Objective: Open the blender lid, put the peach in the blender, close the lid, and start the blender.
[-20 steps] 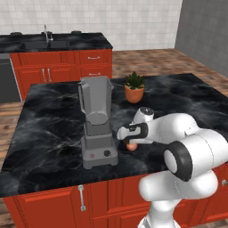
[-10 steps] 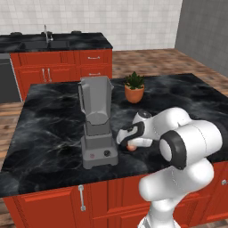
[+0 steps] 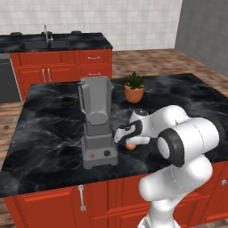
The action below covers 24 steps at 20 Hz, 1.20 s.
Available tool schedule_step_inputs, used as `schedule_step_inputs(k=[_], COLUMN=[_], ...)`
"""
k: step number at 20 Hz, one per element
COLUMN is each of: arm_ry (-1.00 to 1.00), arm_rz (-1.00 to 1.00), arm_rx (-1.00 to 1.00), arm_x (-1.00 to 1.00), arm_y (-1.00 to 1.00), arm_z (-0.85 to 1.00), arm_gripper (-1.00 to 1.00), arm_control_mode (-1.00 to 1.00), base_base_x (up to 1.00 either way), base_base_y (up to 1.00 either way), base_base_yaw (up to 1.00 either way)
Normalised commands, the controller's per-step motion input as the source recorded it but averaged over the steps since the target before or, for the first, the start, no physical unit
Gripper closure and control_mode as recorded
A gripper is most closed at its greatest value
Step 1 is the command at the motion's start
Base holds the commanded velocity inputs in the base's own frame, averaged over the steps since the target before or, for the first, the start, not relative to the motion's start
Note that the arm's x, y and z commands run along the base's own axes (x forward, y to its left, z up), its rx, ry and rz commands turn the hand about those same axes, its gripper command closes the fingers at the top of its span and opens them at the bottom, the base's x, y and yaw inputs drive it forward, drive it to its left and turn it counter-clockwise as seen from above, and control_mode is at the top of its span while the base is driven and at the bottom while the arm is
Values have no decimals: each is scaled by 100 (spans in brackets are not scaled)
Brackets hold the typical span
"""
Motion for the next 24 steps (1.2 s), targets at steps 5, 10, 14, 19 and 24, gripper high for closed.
schedule_step_inputs(k=[5, 10, 14, 19, 24], arm_ry=[-11, -22, -18, -17, -16], arm_rz=[2, 5, 5, 3, 2], arm_rx=[0, 0, -4, -6, -10], arm_x=[-40, -10, -1, -2, -5], arm_y=[0, 0, 0, 0, 0], arm_z=[93, 100, 100, 100, 100], arm_gripper=[100, 100, 100, 100, 100], arm_control_mode=[-100, -100, -100, -100, -100], base_base_x=[0, 0, 0, 0, 0], base_base_y=[0, 0, 0, 0, 0], base_base_yaw=[0, 0, 0, 0, 0])
